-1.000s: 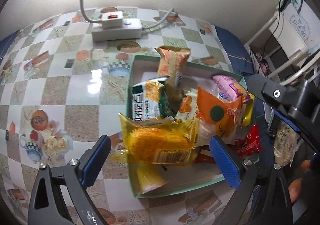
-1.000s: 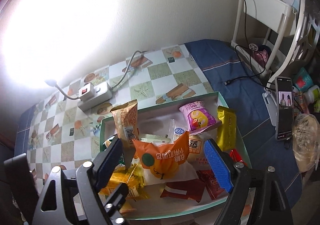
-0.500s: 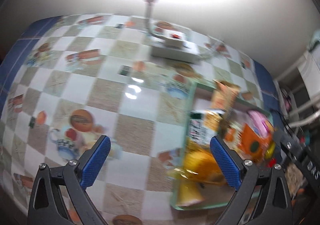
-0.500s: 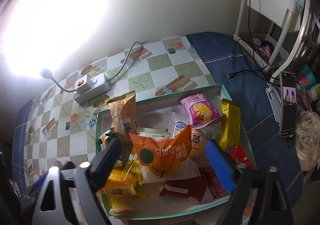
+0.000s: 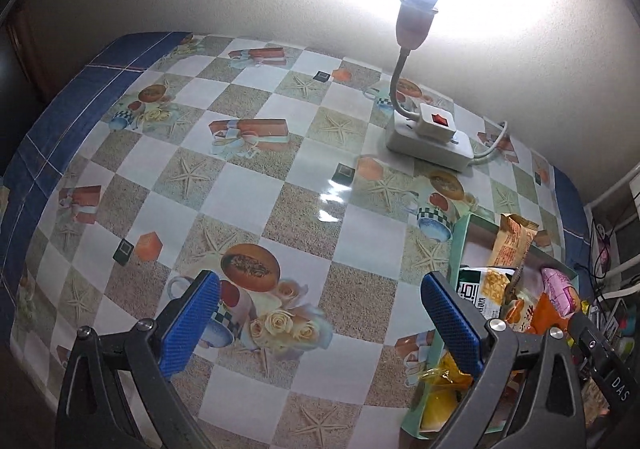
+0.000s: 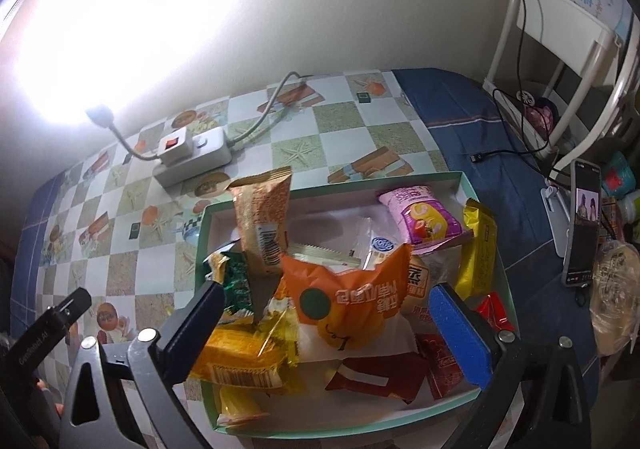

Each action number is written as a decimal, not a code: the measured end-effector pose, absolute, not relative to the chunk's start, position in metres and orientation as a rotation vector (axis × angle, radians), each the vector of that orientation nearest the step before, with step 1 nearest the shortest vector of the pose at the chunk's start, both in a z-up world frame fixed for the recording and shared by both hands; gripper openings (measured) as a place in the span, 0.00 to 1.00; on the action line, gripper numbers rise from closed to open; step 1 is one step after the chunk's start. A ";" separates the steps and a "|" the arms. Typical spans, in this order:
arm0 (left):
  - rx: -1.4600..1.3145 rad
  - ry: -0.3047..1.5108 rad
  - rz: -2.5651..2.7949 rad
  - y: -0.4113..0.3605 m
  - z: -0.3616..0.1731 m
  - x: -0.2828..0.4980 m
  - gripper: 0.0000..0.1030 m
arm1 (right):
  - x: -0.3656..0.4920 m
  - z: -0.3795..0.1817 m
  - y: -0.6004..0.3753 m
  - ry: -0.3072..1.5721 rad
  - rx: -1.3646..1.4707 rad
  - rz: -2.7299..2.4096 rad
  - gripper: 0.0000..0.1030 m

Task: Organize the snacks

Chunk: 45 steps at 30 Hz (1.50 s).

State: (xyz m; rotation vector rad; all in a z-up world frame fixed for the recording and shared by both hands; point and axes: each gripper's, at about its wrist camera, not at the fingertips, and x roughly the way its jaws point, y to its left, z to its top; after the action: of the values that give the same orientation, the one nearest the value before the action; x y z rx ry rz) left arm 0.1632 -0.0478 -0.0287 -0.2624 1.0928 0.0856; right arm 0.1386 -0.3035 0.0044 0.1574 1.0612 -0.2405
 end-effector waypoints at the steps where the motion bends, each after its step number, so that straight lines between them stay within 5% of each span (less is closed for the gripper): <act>1: -0.268 1.096 0.072 -0.047 -0.028 0.162 0.97 | 0.137 0.005 -0.300 1.062 0.149 -0.237 1.00; 21: -0.186 1.022 0.077 -0.027 0.009 0.085 0.97 | 0.067 0.017 -0.259 1.027 0.084 -0.188 1.00; 45: 0.073 1.083 0.090 -0.014 -0.015 0.018 0.97 | 0.001 -0.010 -0.220 1.079 0.010 -0.138 1.00</act>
State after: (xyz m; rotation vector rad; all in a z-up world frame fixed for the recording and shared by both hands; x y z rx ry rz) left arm 0.0178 -0.0143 -0.0150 0.0732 1.0830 0.0896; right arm 0.0012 -0.2204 -0.0099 0.0103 1.0789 -0.1379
